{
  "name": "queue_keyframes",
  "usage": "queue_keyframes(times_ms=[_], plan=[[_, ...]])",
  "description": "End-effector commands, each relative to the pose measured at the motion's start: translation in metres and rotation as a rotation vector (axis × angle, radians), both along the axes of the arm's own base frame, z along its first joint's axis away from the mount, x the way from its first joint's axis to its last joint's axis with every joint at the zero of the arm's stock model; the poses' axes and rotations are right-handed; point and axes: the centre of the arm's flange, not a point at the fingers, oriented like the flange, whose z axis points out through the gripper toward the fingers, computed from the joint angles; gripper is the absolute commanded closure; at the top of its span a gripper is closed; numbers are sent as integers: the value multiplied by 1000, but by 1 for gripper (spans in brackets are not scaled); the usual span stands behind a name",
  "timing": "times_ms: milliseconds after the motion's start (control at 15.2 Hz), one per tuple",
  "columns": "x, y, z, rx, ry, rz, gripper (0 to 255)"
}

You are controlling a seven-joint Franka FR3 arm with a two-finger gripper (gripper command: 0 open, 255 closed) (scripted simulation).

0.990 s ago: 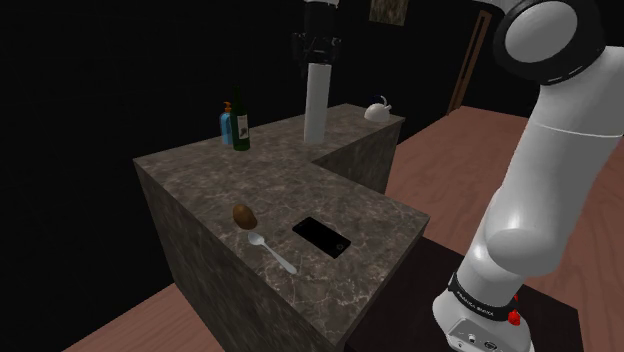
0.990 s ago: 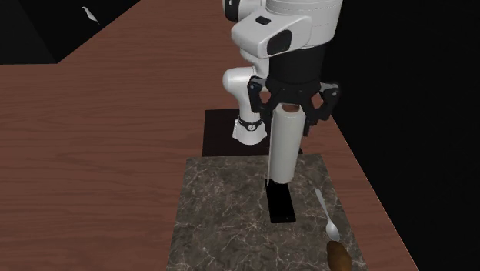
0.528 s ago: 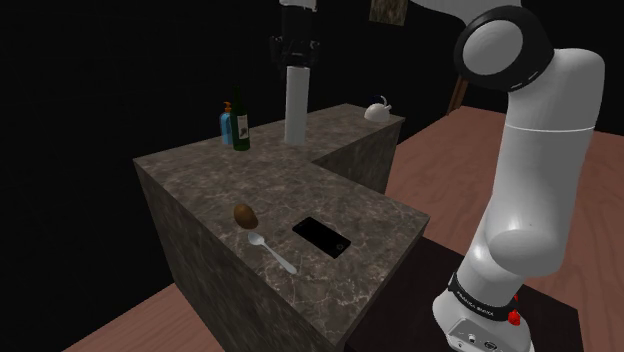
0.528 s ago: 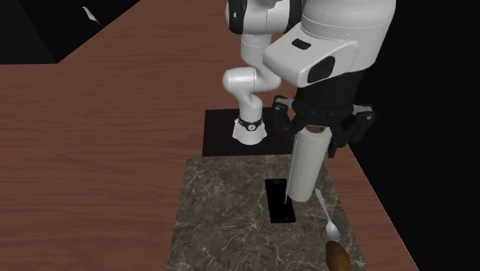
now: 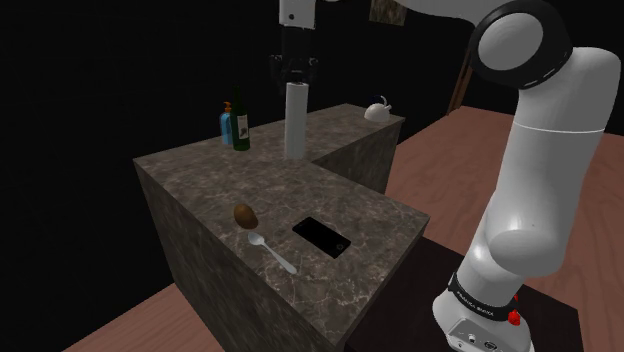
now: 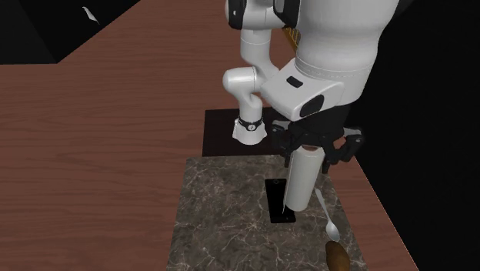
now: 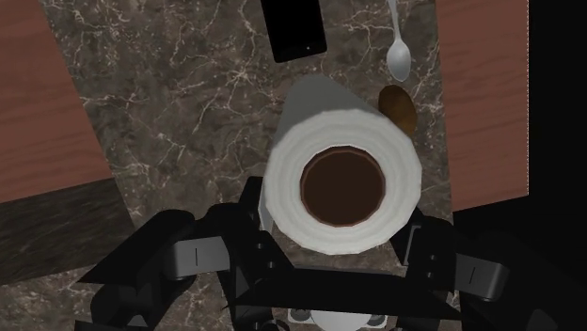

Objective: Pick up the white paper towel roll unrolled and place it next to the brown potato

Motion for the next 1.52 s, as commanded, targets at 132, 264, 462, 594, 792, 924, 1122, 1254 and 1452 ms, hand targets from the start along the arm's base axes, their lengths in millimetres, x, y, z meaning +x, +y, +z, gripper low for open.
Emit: queue_keyframes(times_ms=[132, 264, 462, 594, 792, 924, 1122, 1254, 1452], plan=[[-1, 0, -22, 0, 0, 0, 255], [-1, 0, -33, 0, 0, 0, 255], [-1, 0, -49, 0, 0, 0, 255], [-1, 0, -59, 0, 0, 0, 255], [-1, 0, -75, 0, 0, 0, 255], [-1, 0, -86, 0, 0, 0, 255], [-1, 0, -102, 0, 0, 0, 255], [-1, 0, -112, 0, 0, 0, 255], [-1, 0, -128, 0, 0, 0, 255]])
